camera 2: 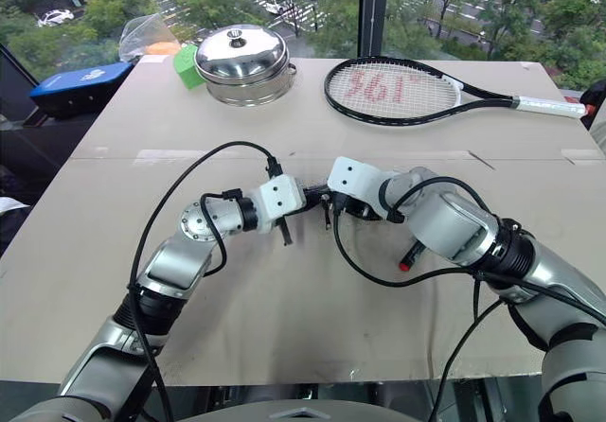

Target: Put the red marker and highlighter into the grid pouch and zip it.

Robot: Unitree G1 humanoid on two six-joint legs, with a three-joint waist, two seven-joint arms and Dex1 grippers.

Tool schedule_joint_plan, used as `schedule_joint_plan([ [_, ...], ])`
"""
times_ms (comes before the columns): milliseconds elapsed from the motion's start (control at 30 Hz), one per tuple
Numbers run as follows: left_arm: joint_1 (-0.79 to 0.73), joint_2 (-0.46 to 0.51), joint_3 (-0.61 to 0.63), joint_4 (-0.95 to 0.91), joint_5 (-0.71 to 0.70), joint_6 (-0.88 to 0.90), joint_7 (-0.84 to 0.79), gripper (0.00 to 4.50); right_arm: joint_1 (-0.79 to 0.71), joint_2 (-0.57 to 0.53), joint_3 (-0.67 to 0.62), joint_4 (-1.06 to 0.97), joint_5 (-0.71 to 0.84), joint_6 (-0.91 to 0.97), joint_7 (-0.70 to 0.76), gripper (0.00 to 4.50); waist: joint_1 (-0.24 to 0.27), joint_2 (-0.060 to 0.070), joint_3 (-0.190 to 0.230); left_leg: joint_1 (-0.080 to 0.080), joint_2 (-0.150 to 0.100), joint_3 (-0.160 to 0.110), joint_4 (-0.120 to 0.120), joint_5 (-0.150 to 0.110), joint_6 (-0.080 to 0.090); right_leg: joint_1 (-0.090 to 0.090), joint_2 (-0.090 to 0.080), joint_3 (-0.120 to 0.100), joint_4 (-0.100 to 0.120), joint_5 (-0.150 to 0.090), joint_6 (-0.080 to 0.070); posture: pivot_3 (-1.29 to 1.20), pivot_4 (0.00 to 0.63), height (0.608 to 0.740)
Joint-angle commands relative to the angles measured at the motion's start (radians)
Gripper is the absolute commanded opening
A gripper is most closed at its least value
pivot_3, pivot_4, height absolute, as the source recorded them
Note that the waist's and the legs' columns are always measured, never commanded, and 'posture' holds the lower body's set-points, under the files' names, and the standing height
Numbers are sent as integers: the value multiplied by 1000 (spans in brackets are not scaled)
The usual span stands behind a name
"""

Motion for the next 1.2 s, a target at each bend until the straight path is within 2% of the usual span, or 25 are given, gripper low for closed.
schedule_joint_plan([
  [33, 8, 9, 26, -33, 8, 22, 27, 0, 73, -42, -229, -154, 87, 83, 54, 4084, 6, 0, 0, 0, 0, 0, 0, 0, 0, 0, 0, -1, 0, 0, 0, 0, 150, 740],
  [133, 13, 6, 46, -29, 0, 58, 50, 0, 208, -41, -507, -342, 253, 288, 130, 4084, 14, 0, 0, -1, 1, -1, 0, 0, 0, 1, 0, -2, 0, 0, 0, 0, 150, 740],
  [200, 10, 8, 55, -18, -1, 68, 57, 0, 316, -78, -652, -460, 318, 317, 170, 4084, 22, -1, 0, 0, 1, -1, 0, 0, 0, 0, 0, -1, 0, 0, 0, 0, 150, 740],
  [267, 10, 9, 64, -13, -8, 76, 59, 0, 424, -127, -735, -549, 356, 270, 205, 4084, 26, -1, 0, 0, 1, -3, 0, 0, 0, 1, 0, -3, 0, 0, 0, 0, 150, 740],
  [367, 1, 18, 68, 3, -10, 67, 46, 0, 667, -270, -801, -595, 314, 36, 300, 4084, 23, -1, 0, 1, 1, -2, 0, -1, 1, 1, 0, -1, -1, 0, 0, 0, 150, 740],
  [467, -11, 24, 66, 21, -12, 49, 29, 0, 807, -413, -761, -481, 190, -251, 370, 4084, 21, -2, 1, 1, 0, -1, 0, 0, 1, 2, 0, -1, -1, -3, -3, 0, 150, 740],
  [567, -19, 22, 66, 25, -16, 39, 20, 0, 794, -472, -668, -313, 79, -531, 434, 4084, 13, -3, 1, 4, 0, 2, 1, 0, 1, 1, 1, 3, 0, -5, 0, 0, 150, 740],
  [700, -11, 23, 67, 6, -14, 38, 15, 0, 608, -421, -482, -11, -67, -838, 535, 4084, 13, -4, 2, 5, 0, 2, 2, 0, 0, 1, 3, 4, 1, -4, 0, 0, 150, 740],
  [867, 10, 27, 70, -31, -14, 43, 15, 0, 448, -344, -353, 280, -137, -1046, 687, 4084, 24, -4, 3, 4, 0, 1, 1, 1, -2, 1, 6, 4, 0, 0, 0, 0, 150, 740],
  [900, 16, 27, 70, -41, -15, 46, 16, 0, 419, -324, -338, 332, -138, -1058, 718, 3575, 23, -4, 3, 3, 0, 1, 1, 3, -4, 1, 5, 3, 0, 0, 0, 0, 150, 740],
  [967, 29, 25, 75, -60, -19, 55, 22, 0, 383, -298, -325, 386, -125, -1070, 774, 2856, 22, -4, 3, 3, 0, 2, 1, 3, -5, 1, 5, 3, -1, 0, 0, 0, 150, 740],
  [1100, 52, 18, 81, -97, -24, 83, 35, 0, 395, -287, -369, 354, -71, -1001, 812, 825, 22, -4, 3, 3, 1, 2, 2, 2, -4, 2, 5, 4, -1, 0, 0, 0, 150, 740],
  [1167, 58, 18, 81, -109, -25, 91, 37, 0, 414, -291, -405, 305, -50, -943, 793, 223, 22, -4, 3, 4, 1, 1, 2, 2, -3, 2, 4, 4, 0, 0, 0, 0, 150, 740],
  [1200, 58, 17, 80, -111, -26, 95, 39, 0, 435, -298, -436, 253, -36, -901, 767, 222, 23, -4, 3, 4, 2, 1, 2, 0, -1, 2, 4, 4, 1, 0, 0, 0, 150, 740],
])
